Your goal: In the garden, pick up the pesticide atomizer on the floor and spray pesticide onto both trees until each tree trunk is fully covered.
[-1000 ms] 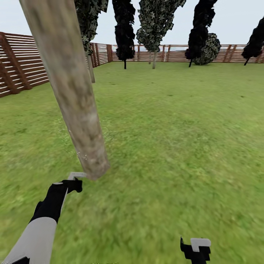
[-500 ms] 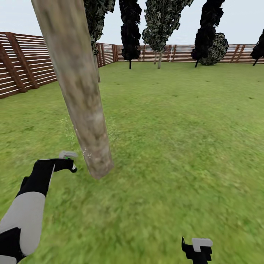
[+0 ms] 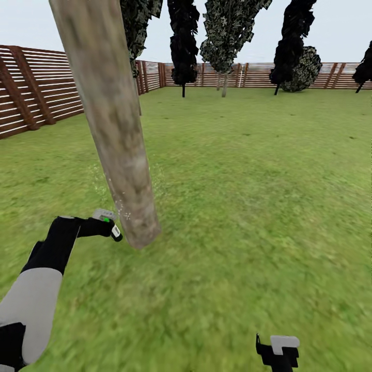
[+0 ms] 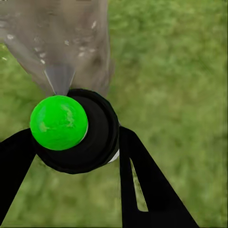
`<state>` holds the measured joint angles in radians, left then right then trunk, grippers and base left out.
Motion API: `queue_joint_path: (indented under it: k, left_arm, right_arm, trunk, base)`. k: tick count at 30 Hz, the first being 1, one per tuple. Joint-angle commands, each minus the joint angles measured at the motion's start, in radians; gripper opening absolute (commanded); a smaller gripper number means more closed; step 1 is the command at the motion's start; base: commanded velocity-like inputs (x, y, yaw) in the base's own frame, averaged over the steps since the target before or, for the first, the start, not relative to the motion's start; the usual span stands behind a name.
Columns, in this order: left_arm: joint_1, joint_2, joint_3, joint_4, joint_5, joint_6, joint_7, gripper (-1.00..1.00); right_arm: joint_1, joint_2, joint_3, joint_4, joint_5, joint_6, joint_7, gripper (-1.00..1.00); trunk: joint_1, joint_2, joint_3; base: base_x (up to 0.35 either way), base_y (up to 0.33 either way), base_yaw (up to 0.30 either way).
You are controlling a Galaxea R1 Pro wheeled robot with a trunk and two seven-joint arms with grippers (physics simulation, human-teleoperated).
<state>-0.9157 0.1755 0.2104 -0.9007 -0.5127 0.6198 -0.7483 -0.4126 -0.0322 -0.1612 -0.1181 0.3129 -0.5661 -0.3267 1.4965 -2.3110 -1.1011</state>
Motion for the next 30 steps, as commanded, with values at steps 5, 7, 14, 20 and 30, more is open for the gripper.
queue_joint_path:
  k: [5, 7, 14, 20, 30]
  left_arm:
    - [-0.052, 0.011, -0.007, 0.001, -0.009, 0.056, 0.0, -1.0]
    - [-0.07, 0.046, -0.004, 0.002, -0.01, 0.065, -0.001, -1.0]
    - [-0.084, -0.03, -0.052, -0.045, -0.003, 0.12, -0.001, -1.0]
    - [-0.158, 0.003, -0.052, -0.057, -0.01, 0.145, -0.005, -1.0]
    - [-0.144, 0.0, -0.057, -0.136, -0.009, 0.147, -0.005, -1.0]
  right_arm:
    - [0.0, 0.0, 0.0, 0.0, 0.0, 0.0, 0.0, 1.0]
    - [0.0, 0.0, 0.0, 0.0, 0.0, 0.0, 0.0, 1.0]
    - [0.0, 0.0, 0.0, 0.0, 0.0, 0.0, 0.001, 1.0]
    - [0.0, 0.0, 0.0, 0.0, 0.0, 0.0, 0.001, 1.0]
    - [0.0, 0.002, 0.0, -0.002, 0.0, 0.0, 0.0, 1.0]
  trunk:
    - [0.0, 0.0, 0.0]
    - [0.0, 0.0, 0.0]
    - [0.0, 0.0, 0.0]
    - [0.0, 0.0, 0.0]
    - [0.0, 0.0, 0.0]
  base:
    - [-0.011, 0.0, 0.0]
    - [0.0, 0.0, 0.0]
    - [0.0, 0.0, 0.0]
    - [0.0, 0.0, 0.0]
    - [0.0, -0.204, 0.024]
